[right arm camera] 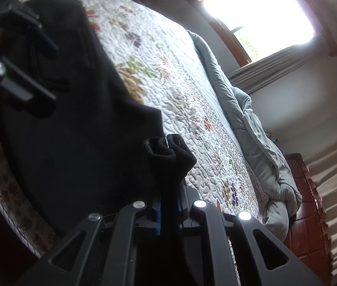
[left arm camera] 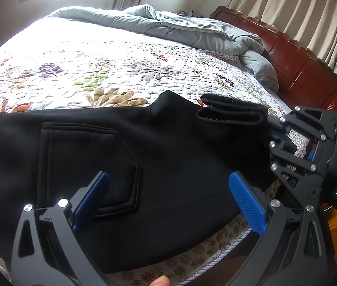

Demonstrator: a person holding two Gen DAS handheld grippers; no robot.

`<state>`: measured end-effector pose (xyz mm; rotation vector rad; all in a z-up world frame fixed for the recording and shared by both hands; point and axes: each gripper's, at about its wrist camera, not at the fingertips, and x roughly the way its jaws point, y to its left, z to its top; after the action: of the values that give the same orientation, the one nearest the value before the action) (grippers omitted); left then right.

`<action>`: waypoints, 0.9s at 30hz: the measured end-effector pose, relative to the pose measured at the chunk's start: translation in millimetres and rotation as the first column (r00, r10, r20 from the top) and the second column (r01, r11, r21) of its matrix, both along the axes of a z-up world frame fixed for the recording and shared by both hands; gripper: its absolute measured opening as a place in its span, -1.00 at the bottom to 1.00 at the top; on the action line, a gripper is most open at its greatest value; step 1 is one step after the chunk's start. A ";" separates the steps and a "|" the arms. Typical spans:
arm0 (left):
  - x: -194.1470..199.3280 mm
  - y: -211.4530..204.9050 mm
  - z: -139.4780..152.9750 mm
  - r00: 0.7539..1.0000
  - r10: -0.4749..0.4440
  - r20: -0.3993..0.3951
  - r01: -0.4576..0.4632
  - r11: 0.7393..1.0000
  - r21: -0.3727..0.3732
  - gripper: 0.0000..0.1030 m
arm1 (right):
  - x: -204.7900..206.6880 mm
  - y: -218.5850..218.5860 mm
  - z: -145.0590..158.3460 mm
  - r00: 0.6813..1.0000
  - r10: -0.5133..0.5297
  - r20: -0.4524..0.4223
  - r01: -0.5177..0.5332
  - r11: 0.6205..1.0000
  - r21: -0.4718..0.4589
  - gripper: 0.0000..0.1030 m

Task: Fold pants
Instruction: 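Lay the held leg end over the pants body with the right tool and open it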

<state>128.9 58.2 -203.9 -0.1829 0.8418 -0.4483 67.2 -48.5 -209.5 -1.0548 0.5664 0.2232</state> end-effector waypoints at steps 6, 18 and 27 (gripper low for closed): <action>2.5 5.8 -0.6 1.000 0.018 -0.006 -0.018 1.000 -0.009 0.95 | -8.6 4.2 -23.0 0.999 0.039 -0.021 -0.041 0.997 -0.069 -0.82; 6.7 22.7 -1.4 0.997 0.068 -0.036 -0.071 0.995 -0.069 0.95 | -21.6 8.2 -55.3 0.993 0.070 -0.096 -0.081 0.989 -0.121 -0.81; 9.2 17.2 -3.6 0.997 0.060 -0.041 -0.062 0.997 -0.048 0.95 | -18.8 0.1 -45.1 0.979 0.054 -0.198 -0.062 0.997 -0.037 -0.56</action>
<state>138.1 75.4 -207.4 -0.2627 0.8621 -0.4089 48.4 -48.4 -254.6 -1.0985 0.7217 0.3710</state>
